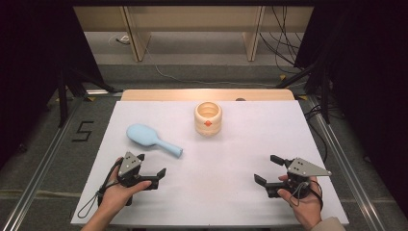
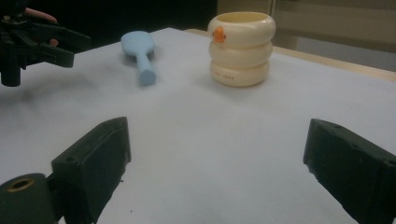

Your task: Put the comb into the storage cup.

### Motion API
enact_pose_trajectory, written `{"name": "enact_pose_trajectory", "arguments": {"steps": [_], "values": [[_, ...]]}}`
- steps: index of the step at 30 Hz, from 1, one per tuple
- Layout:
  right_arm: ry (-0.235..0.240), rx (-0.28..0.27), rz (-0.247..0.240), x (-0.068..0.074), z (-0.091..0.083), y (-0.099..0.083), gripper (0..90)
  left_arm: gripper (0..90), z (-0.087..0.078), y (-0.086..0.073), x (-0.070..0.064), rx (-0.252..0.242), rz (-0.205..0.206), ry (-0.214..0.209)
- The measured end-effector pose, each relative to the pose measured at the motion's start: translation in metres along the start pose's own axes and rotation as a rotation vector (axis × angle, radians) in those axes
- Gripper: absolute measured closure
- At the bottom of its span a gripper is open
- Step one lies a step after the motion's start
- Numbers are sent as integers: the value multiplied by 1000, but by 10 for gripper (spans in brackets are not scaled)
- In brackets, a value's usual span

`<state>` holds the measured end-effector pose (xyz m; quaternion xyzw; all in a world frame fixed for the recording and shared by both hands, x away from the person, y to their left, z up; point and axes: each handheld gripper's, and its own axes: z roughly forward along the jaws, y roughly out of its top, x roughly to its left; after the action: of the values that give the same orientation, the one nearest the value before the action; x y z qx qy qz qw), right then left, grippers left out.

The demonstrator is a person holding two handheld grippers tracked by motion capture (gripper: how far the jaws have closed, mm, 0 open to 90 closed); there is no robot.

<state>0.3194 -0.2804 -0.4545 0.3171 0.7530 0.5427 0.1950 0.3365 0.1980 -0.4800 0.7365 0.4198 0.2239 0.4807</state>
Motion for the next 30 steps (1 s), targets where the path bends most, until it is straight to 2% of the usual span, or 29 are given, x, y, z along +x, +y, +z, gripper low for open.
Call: {"name": "enact_pose_trajectory", "arguments": {"steps": [8, 11, 14, 18, 20, 23, 25, 27, 30], "values": [[-1, 1, -1, 1, 1, 0, 84, 84, -2, 1, 0, -11, -8, -8], [-1, 1, 7, 1, 2, 1, 84, 234, -2, 6, 0, -20, -31, -31], [-6, -5, 19, -1, 2, 2, 84, 395, 0, 11, -3, -22, -13, -37], [-16, 0, 36, -3, 3, 1, 83, 621, 8, 17, -4, 53, -2, 10], [-20, 9, 42, -3, 4, 1, 83, 706, 16, 21, -4, 92, -1, -8], [-19, 16, 35, -2, 6, 1, 83, 855, 30, 30, -5, 121, -19, 0], [-19, 17, 32, -1, 6, 1, 82, 896, 40, 37, -6, 130, -40, 1], [-18, 21, 35, -2, 6, 1, 83, 898, 52, 43, -7, 147, -38, 11], [-15, 21, 37, -2, 7, 1, 83, 898, 68, 52, -9, 169, -61, 19]]}}
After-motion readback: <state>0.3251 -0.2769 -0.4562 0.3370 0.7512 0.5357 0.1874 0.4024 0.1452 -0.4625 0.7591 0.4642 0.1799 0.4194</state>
